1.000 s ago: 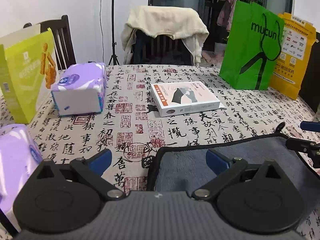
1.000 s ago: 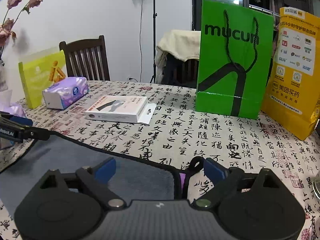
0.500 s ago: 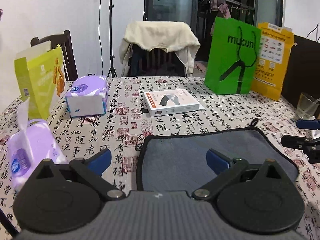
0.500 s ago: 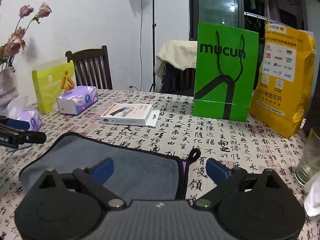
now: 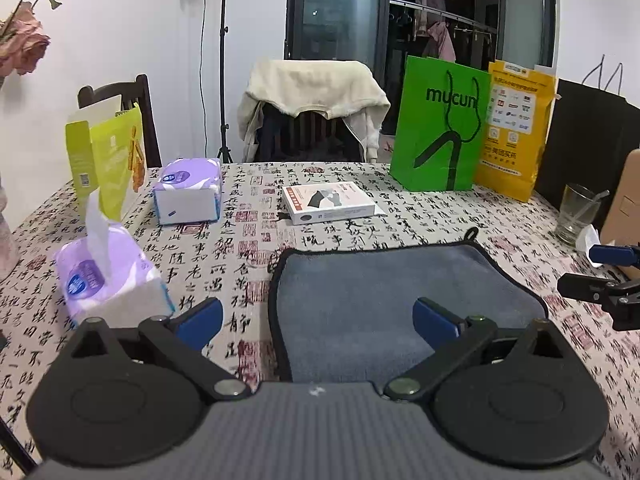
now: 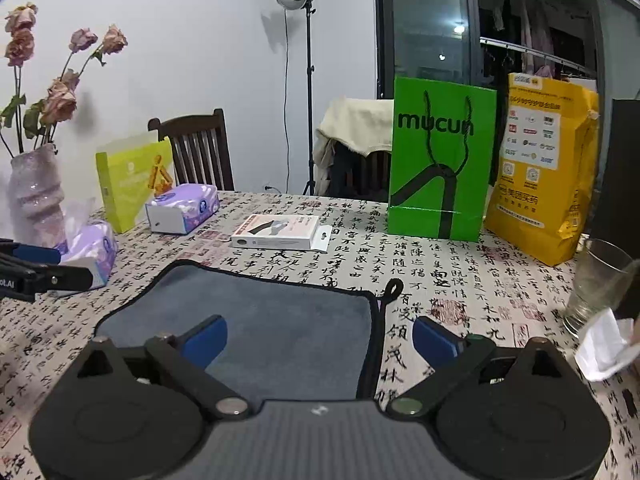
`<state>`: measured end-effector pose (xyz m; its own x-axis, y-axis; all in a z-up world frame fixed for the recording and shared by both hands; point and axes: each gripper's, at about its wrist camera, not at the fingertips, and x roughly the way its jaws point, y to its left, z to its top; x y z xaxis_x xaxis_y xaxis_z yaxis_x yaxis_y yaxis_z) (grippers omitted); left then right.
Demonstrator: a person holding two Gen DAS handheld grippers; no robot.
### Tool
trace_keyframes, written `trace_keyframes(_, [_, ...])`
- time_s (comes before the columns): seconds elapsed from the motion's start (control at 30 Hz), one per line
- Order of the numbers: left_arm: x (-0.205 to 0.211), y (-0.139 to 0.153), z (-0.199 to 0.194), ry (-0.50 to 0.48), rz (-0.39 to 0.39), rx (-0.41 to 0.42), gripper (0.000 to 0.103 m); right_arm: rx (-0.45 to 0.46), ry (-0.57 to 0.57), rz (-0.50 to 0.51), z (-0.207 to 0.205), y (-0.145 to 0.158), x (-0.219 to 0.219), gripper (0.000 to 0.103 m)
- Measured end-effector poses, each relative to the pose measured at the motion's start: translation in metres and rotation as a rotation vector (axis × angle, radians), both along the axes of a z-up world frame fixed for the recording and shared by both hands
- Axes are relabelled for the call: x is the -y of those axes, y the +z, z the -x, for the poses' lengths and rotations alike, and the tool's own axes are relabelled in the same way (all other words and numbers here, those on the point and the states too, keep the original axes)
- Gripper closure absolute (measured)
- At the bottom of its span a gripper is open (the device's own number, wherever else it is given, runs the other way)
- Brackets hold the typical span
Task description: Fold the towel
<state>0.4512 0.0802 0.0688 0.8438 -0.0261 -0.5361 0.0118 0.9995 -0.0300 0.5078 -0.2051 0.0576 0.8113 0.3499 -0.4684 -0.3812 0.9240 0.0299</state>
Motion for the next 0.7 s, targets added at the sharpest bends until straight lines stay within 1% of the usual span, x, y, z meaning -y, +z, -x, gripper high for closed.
trace_keyframes(0.2, [0.002,0.001,0.032,-0.002,0.001,0.014,0.0,0.01,-0.006,-0.022,0.033,-0.002,0.003,0.003])
trace_keyframes(0.43, [0.006,-0.008,0.068,-0.006,-0.008,0.019,0.0,0.031,-0.009,-0.044,0.07,-0.003,0.005,0.0])
trace_keyframes(0.7, [0.002,-0.008,0.109,0.003,0.01,0.057,0.0,0.056,-0.009,-0.042,0.115,-0.006,0.004,0.0])
